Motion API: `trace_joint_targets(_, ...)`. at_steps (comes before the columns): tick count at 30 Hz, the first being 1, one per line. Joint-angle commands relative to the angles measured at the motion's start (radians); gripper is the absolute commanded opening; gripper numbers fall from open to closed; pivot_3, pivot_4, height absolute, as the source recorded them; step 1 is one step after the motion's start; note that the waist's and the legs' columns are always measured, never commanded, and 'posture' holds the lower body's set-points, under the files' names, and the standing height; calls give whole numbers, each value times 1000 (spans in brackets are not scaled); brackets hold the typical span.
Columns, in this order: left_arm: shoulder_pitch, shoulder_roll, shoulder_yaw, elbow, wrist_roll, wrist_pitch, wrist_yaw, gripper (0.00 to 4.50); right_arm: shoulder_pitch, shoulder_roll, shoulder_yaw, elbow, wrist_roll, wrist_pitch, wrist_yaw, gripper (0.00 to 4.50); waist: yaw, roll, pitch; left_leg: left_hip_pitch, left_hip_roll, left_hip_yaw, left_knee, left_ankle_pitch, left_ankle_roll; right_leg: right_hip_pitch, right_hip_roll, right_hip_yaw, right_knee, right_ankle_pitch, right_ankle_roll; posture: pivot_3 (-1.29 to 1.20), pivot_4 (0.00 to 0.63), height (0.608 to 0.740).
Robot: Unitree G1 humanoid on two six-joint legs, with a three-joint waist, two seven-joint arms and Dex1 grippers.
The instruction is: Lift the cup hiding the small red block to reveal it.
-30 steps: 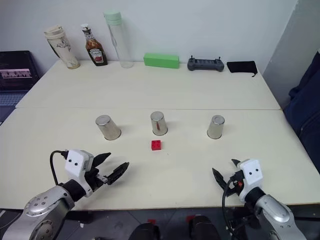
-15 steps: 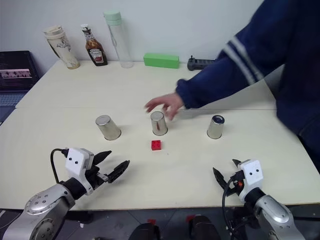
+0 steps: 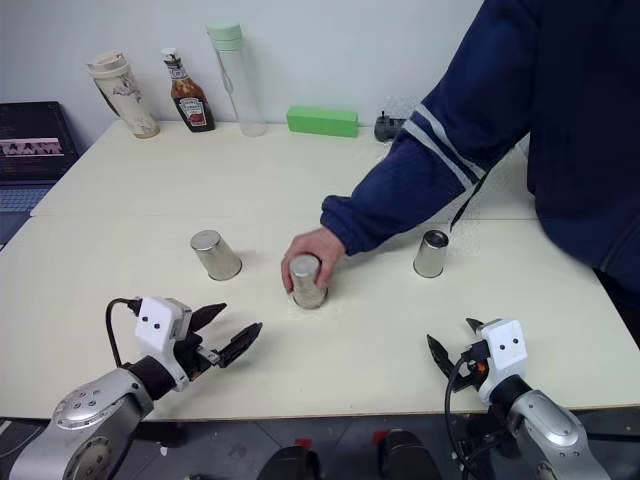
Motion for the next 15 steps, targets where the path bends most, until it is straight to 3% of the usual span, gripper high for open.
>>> trace_joint_targets(1, -11, 11, 1, -5, 2, -16, -9, 4500, -2, 0, -11, -32, -5, -23, -4, 4480, 0, 0, 0, 0, 0, 0, 0, 0, 0, 0, 0, 0, 0, 0, 0, 0, 150, 740)
trace_joint_targets(15, -20, 14, -4, 16, 14, -27, -26, 4500, -3, 4, -8, -25, -12, -33, -3, 4480, 0, 0, 0, 0, 0, 0, 0, 0, 0, 0, 0, 0, 0, 0, 0, 0, 150, 740)
